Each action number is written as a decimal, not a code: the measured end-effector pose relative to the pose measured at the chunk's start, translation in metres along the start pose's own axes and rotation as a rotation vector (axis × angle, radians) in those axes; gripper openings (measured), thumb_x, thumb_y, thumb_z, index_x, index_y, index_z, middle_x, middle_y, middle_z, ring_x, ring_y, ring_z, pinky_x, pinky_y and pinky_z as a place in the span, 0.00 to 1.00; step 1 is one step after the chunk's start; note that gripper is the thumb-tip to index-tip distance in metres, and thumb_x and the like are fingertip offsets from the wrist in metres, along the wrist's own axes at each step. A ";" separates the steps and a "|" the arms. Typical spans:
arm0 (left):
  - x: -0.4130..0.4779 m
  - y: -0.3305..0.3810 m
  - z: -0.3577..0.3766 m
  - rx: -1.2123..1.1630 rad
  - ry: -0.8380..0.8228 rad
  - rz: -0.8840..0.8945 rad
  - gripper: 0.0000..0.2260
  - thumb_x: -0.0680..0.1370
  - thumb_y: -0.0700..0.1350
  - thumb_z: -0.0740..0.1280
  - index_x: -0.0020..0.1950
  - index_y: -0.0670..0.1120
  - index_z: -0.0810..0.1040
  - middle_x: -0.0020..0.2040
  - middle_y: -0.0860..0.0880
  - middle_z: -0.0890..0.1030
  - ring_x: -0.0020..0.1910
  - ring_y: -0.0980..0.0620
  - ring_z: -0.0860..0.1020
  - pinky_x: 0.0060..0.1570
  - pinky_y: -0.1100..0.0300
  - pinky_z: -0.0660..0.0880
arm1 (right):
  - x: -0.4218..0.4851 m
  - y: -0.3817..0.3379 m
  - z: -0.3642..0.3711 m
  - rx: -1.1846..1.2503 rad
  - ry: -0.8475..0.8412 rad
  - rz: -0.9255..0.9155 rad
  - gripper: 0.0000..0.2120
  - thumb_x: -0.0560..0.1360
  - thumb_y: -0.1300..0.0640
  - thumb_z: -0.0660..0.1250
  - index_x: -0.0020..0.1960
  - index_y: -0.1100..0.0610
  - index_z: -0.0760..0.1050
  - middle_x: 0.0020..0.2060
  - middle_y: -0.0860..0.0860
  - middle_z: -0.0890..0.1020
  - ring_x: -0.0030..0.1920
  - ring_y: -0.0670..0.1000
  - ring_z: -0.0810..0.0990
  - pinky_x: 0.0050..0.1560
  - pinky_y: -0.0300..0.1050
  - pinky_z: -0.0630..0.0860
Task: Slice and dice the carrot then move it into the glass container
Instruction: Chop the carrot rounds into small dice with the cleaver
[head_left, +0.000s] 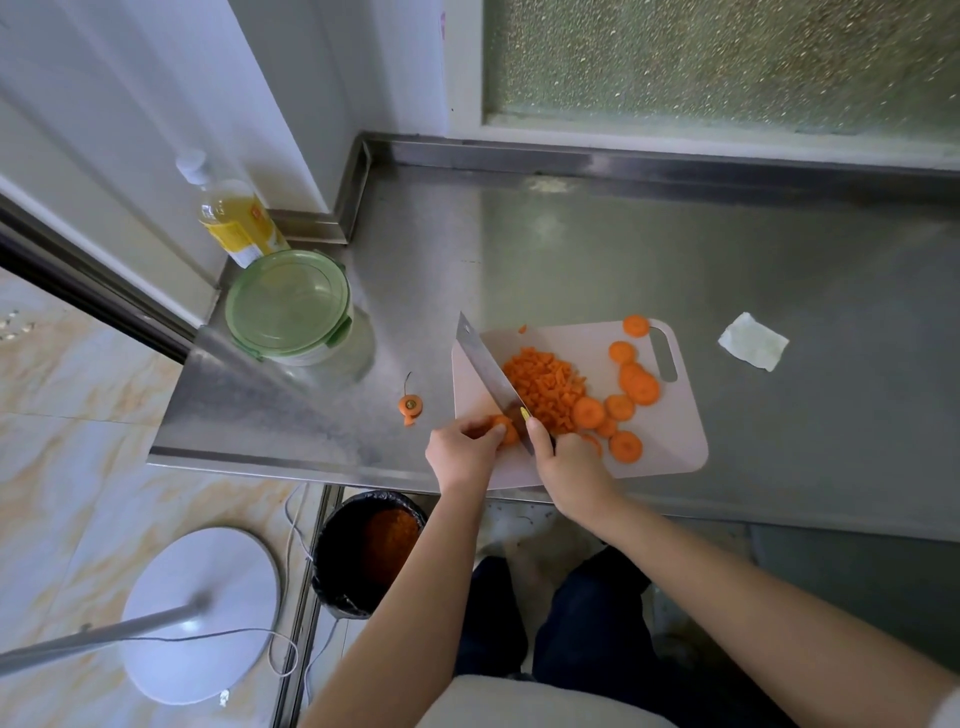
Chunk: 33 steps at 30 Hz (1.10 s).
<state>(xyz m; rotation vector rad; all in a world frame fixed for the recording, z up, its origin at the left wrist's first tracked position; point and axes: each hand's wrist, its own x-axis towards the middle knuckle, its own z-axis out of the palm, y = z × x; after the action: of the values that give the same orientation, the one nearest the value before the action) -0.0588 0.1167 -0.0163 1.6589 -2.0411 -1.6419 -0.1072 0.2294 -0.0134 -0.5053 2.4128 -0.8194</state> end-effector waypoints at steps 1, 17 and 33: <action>0.000 0.000 0.000 -0.002 0.000 0.003 0.11 0.72 0.44 0.73 0.54 0.45 0.83 0.50 0.49 0.83 0.47 0.54 0.79 0.47 0.65 0.73 | 0.000 0.001 0.000 0.012 0.002 -0.002 0.29 0.81 0.44 0.49 0.29 0.58 0.70 0.26 0.50 0.74 0.32 0.50 0.73 0.29 0.37 0.62; 0.001 0.001 -0.002 -0.025 -0.026 -0.036 0.11 0.72 0.44 0.73 0.54 0.46 0.82 0.50 0.47 0.83 0.49 0.49 0.81 0.49 0.63 0.76 | 0.006 0.001 -0.016 0.219 -0.085 0.159 0.30 0.79 0.36 0.49 0.27 0.54 0.63 0.20 0.46 0.65 0.24 0.49 0.64 0.26 0.41 0.57; 0.004 0.001 -0.002 -0.011 -0.035 -0.049 0.11 0.73 0.45 0.72 0.54 0.45 0.82 0.52 0.47 0.83 0.47 0.51 0.79 0.46 0.64 0.73 | -0.013 -0.006 -0.018 0.065 -0.070 0.122 0.30 0.81 0.41 0.49 0.28 0.59 0.64 0.26 0.54 0.71 0.30 0.52 0.71 0.30 0.41 0.62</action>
<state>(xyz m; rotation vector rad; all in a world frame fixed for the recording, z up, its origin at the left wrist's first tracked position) -0.0600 0.1128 -0.0172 1.7023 -2.0193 -1.7053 -0.1067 0.2392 0.0069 -0.3526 2.3196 -0.8107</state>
